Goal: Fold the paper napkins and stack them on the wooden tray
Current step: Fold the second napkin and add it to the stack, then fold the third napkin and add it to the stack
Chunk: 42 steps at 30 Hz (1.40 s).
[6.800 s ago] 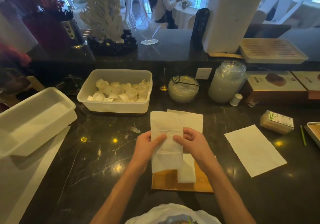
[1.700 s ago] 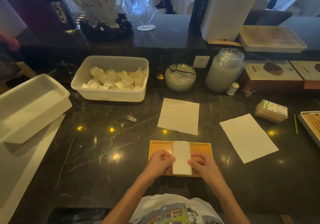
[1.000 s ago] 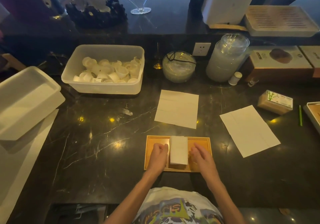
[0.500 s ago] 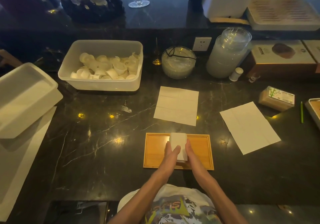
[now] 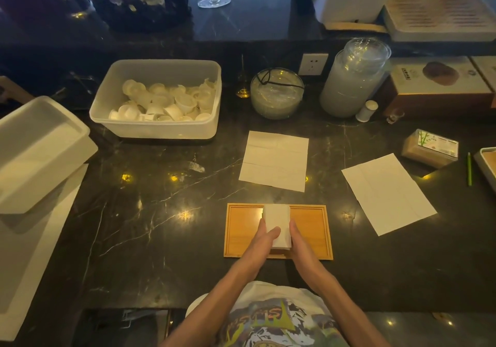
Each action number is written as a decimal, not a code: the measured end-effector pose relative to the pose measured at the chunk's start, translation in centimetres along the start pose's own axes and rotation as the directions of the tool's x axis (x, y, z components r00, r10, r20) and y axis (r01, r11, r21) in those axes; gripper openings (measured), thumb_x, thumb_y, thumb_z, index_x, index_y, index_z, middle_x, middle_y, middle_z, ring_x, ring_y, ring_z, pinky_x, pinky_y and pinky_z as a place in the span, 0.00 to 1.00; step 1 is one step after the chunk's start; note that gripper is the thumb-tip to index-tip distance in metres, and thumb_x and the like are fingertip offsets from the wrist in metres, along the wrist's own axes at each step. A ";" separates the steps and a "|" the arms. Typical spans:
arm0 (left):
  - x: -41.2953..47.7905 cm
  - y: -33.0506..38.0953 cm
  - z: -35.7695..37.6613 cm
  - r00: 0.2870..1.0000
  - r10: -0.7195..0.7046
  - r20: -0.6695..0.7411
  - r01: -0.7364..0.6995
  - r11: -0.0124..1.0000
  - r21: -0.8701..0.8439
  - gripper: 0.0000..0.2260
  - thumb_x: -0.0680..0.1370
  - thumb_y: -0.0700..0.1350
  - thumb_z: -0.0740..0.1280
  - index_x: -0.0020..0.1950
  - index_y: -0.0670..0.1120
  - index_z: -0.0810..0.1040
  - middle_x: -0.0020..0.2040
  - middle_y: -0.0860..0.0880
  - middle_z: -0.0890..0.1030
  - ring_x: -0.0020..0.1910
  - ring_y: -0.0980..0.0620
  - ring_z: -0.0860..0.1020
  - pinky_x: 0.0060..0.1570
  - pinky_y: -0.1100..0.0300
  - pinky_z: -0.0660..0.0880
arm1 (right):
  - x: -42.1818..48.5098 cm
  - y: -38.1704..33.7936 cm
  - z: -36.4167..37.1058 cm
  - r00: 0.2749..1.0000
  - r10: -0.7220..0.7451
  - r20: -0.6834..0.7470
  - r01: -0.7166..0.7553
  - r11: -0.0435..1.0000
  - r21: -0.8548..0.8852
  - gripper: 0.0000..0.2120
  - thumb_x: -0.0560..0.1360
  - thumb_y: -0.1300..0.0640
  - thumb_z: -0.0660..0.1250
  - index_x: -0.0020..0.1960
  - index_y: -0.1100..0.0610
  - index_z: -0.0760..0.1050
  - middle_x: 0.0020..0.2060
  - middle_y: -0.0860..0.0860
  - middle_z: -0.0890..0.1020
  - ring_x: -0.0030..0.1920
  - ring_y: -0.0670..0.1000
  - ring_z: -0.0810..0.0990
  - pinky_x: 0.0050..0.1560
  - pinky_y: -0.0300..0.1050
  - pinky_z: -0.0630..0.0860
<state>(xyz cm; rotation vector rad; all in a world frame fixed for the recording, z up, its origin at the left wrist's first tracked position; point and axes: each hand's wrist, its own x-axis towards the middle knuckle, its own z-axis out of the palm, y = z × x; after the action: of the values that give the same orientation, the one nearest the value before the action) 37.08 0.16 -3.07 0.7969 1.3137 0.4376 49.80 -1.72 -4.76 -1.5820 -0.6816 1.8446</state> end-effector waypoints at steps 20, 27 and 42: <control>0.7 2.5 -4.1 0.981 0.029 -0.191 0.027 0.958 0.287 0.24 0.84 0.57 0.57 0.79 0.50 0.63 0.77 0.47 0.70 0.74 0.45 0.70 0.73 0.47 0.68 | 1.2 -3.4 -2.4 0.965 -0.167 -0.203 0.099 0.947 -0.305 0.12 0.85 0.47 0.57 0.61 0.49 0.77 0.53 0.43 0.78 0.54 0.44 0.77 0.49 0.37 0.72; 8.7 9.5 -8.8 0.874 0.239 -0.423 0.070 0.800 0.595 0.14 0.84 0.52 0.60 0.60 0.44 0.79 0.55 0.46 0.84 0.53 0.46 0.82 0.59 0.45 0.79 | 8.9 -10.2 -4.9 0.882 -0.285 -0.374 0.044 0.842 -0.538 0.06 0.82 0.55 0.63 0.52 0.55 0.77 0.45 0.52 0.82 0.47 0.53 0.83 0.52 0.55 0.84; 15.6 8.7 -9.2 0.856 0.191 -0.481 0.231 0.690 0.686 0.15 0.82 0.48 0.66 0.62 0.38 0.77 0.65 0.40 0.75 0.64 0.41 0.73 0.63 0.48 0.74 | 14.3 -11.6 -4.2 0.809 -0.260 -0.528 -0.282 0.617 -0.735 0.16 0.83 0.55 0.61 0.56 0.66 0.80 0.58 0.61 0.80 0.55 0.60 0.80 0.53 0.55 0.80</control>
<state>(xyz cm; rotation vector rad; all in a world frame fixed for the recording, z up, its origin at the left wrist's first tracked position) 33.04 19.24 -7.84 1.3931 2.0699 0.0754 53.84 16.59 -6.69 -2.5698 -1.2758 0.8799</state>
